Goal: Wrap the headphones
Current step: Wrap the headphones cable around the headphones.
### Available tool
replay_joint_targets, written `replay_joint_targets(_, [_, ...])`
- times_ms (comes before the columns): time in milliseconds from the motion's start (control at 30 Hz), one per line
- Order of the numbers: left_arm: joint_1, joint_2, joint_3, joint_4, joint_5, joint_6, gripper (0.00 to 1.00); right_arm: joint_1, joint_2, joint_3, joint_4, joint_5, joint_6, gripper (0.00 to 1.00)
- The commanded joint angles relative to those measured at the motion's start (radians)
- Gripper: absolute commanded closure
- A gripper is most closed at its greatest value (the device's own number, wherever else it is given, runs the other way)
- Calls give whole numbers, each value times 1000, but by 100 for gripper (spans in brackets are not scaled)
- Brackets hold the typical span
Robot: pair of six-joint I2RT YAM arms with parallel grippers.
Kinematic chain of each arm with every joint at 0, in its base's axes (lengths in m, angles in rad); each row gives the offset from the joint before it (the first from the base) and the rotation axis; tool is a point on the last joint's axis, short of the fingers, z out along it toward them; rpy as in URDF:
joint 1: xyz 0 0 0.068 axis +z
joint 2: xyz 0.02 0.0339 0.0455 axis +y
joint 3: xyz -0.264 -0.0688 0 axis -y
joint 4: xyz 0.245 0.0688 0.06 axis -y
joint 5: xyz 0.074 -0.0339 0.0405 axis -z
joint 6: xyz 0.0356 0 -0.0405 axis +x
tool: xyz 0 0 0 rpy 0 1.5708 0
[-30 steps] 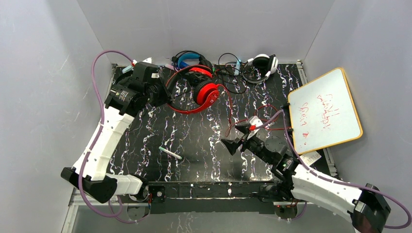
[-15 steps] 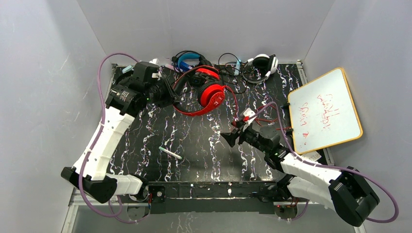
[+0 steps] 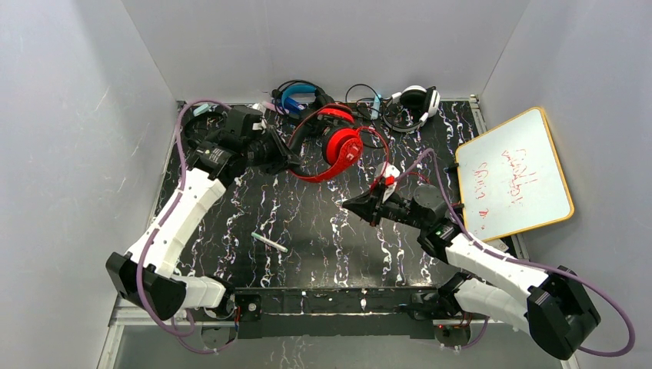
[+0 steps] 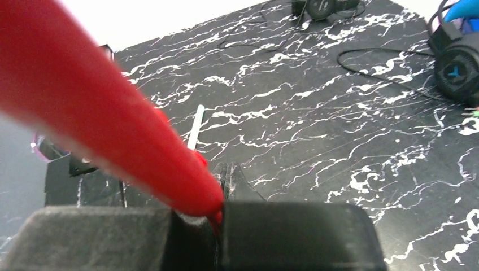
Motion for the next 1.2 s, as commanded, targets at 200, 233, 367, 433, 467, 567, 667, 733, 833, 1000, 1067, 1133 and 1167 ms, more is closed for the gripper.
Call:
replay_joint_targets(200, [1, 22, -8, 540, 439, -185, 100, -54, -11, -10, 86, -87, 206, 99])
replay_joint_targets(233, [1, 15, -16, 553, 446, -186, 100, -56, 9, 11, 73, -102, 212, 99])
replay_joint_targets(367, [0, -2, -93, 715, 557, -278, 100, -83, 92, 76, 77, -140, 268, 99])
replay_joint_targets(433, [-2, -16, -119, 779, 602, -287, 100, -124, 107, 81, 124, -192, 318, 99])
replay_joint_targets(467, [-2, -24, -124, 780, 618, -269, 100, -146, 107, 91, 124, -204, 326, 99])
replay_joint_targets(567, [-3, -58, -147, 739, 651, -200, 100, -179, 110, 136, 75, -226, 303, 99])
replay_joint_targets(667, [-5, -96, -186, 686, 665, -115, 100, -187, 114, 192, 9, -269, 269, 99])
replay_joint_targets(733, [-20, -111, -209, 660, 711, -31, 100, -188, 117, 224, -34, -297, 244, 99])
replay_joint_targets(833, [-36, -135, -219, 503, 723, 183, 100, -187, 124, 284, -139, -306, 208, 99])
replay_joint_targets(1000, [-86, -135, -225, 264, 629, 413, 100, -188, 163, 374, -286, -347, 135, 99])
replay_joint_targets(1067, [-117, -122, -213, 197, 551, 473, 100, -188, 191, 409, -338, -357, 118, 99])
replay_joint_targets(1133, [-158, -104, -194, 127, 462, 524, 100, -188, 210, 438, -389, -322, 102, 99])
replay_joint_targets(1167, [-188, -92, -184, 96, 404, 550, 100, -189, 217, 450, -408, -311, 94, 99])
